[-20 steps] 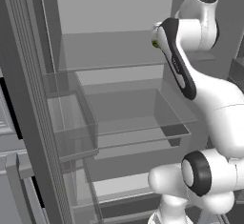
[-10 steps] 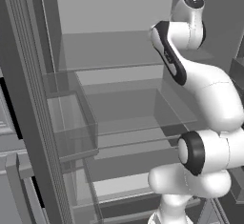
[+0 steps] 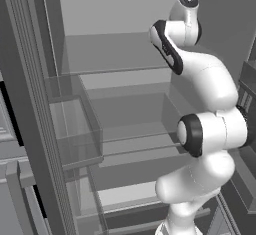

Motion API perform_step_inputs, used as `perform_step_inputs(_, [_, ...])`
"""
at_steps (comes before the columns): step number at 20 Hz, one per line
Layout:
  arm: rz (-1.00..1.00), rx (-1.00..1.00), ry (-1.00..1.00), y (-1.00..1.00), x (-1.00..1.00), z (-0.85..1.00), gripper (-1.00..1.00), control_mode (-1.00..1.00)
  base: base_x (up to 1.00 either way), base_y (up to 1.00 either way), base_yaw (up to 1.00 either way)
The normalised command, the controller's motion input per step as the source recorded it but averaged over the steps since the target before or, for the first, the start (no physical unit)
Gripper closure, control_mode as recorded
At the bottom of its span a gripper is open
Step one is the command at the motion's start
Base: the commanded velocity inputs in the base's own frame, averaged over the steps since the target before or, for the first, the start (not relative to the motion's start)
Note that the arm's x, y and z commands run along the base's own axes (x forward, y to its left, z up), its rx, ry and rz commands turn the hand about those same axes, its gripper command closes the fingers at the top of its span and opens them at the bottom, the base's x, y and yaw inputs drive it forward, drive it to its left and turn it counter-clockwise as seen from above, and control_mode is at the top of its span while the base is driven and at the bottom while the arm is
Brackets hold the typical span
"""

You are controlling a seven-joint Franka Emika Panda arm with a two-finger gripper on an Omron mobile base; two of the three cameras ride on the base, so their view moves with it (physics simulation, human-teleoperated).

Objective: Place one lime and one steak in each tupperware on the nearby counter, to pack two identical lunches.

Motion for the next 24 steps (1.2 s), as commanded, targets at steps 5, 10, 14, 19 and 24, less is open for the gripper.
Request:
perform_step_inputs(5, [0.00,0.00,0.05,-0.04,0.48,-0.09,-1.00,-1.00,0.00,0.00,0.00])
perform_step_inputs(10, [0.00,0.00,0.07,0.00,0.14,-0.38,-1.00,-1.00,0.00,0.00,0.00])
perform_step_inputs(14, [0.00,0.00,0.04,0.00,0.06,-0.44,1.00,-1.00,0.00,0.00,0.00])
perform_step_inputs(19, [0.00,0.00,-0.01,0.00,-0.03,-0.34,1.00,-1.00,0.00,0.00,0.00])
perform_step_inputs(24, [0.07,0.02,-0.25,0.00,-0.67,-0.02,1.00,-1.00,0.00,0.00,0.00])
